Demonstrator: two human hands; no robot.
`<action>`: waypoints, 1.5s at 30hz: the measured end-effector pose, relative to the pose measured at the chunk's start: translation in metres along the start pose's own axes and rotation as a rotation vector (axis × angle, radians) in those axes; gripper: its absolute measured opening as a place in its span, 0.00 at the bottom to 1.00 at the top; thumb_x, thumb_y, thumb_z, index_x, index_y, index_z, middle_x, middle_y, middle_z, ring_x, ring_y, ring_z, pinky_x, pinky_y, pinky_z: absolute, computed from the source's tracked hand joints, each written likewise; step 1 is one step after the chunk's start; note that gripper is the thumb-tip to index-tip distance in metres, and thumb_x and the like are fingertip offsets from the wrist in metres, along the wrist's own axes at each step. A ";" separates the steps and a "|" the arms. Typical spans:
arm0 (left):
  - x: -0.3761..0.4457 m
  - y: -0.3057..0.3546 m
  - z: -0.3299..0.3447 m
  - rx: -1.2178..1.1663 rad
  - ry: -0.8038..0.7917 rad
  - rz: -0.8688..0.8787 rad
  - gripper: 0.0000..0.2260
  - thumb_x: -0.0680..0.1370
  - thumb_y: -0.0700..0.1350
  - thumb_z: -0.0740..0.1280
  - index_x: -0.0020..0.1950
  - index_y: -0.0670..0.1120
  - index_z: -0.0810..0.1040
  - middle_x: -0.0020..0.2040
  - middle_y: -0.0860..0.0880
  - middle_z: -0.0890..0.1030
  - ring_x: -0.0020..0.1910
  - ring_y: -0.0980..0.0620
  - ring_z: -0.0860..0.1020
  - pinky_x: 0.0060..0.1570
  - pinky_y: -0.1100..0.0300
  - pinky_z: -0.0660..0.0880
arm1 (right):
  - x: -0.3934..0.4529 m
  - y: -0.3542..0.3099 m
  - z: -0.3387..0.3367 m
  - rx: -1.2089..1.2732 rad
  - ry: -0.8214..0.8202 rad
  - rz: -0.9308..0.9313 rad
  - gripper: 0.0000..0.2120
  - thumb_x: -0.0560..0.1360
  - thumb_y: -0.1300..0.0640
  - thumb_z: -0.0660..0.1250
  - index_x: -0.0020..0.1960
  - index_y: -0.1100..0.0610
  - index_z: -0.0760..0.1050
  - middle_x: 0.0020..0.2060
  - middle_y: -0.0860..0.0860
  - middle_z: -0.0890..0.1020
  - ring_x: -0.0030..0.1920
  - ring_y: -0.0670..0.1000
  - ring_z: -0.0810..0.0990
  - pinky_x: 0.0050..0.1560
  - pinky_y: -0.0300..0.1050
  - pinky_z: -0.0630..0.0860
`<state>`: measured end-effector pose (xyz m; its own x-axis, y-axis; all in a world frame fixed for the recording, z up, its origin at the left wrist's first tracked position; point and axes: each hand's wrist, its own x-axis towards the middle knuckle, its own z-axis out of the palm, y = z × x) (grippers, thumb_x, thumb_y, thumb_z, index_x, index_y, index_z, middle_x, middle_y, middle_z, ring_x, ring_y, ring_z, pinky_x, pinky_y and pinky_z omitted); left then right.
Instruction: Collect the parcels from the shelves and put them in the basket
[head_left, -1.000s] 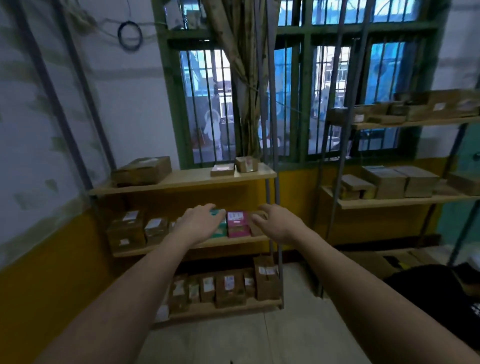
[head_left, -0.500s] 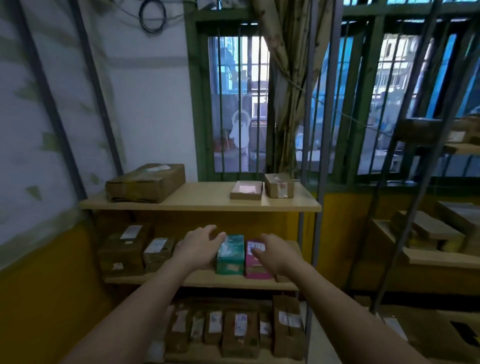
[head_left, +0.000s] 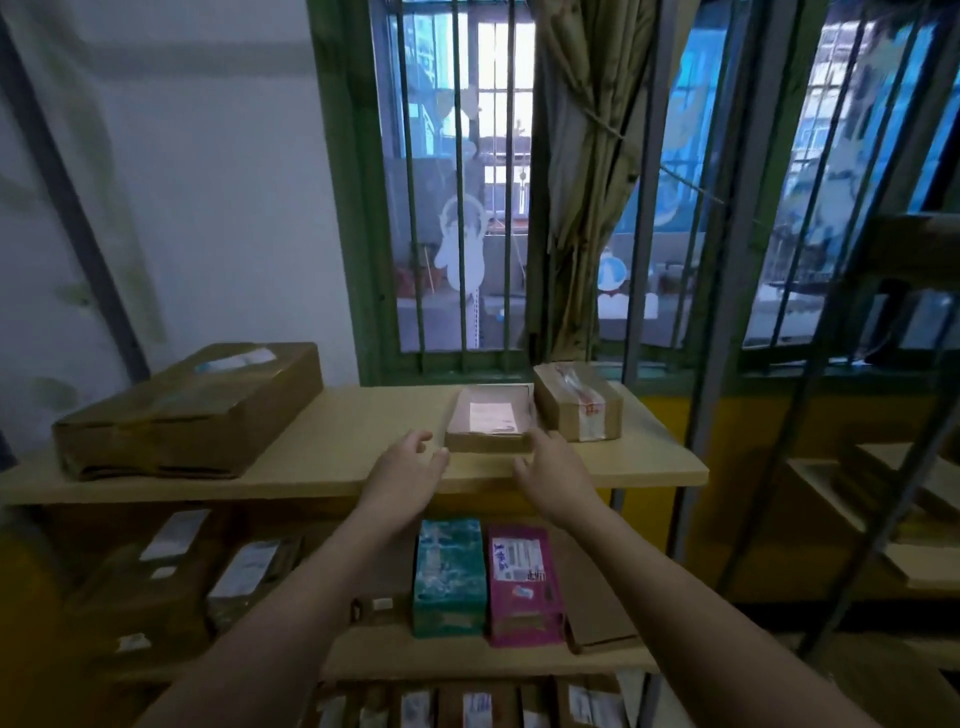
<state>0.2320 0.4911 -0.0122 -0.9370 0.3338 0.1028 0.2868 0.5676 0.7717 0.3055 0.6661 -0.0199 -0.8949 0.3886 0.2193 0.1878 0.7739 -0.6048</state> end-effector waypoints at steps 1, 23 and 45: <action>0.015 0.001 0.005 0.007 0.018 -0.002 0.21 0.83 0.54 0.61 0.75 0.50 0.69 0.70 0.48 0.74 0.62 0.48 0.75 0.59 0.52 0.75 | 0.014 0.003 0.003 -0.011 0.021 0.004 0.20 0.80 0.54 0.62 0.71 0.56 0.69 0.62 0.54 0.76 0.63 0.54 0.75 0.61 0.47 0.73; 0.153 -0.050 0.054 -0.698 0.390 -0.093 0.20 0.76 0.36 0.71 0.66 0.50 0.75 0.63 0.57 0.78 0.56 0.56 0.80 0.46 0.58 0.82 | 0.169 0.051 0.076 0.568 -0.011 -0.110 0.29 0.76 0.63 0.70 0.71 0.45 0.63 0.62 0.37 0.68 0.61 0.38 0.72 0.63 0.35 0.74; 0.153 -0.049 0.056 -0.743 0.390 -0.026 0.23 0.80 0.42 0.67 0.74 0.54 0.72 0.60 0.46 0.84 0.58 0.45 0.83 0.51 0.50 0.82 | 0.168 0.046 0.090 0.636 -0.096 -0.133 0.34 0.77 0.60 0.69 0.76 0.43 0.57 0.66 0.44 0.73 0.67 0.46 0.72 0.66 0.52 0.76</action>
<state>0.0853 0.5565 -0.0695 -0.9825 -0.0339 0.1833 0.1860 -0.1172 0.9755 0.1273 0.7220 -0.0796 -0.9316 0.2408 0.2721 -0.1768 0.3538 -0.9184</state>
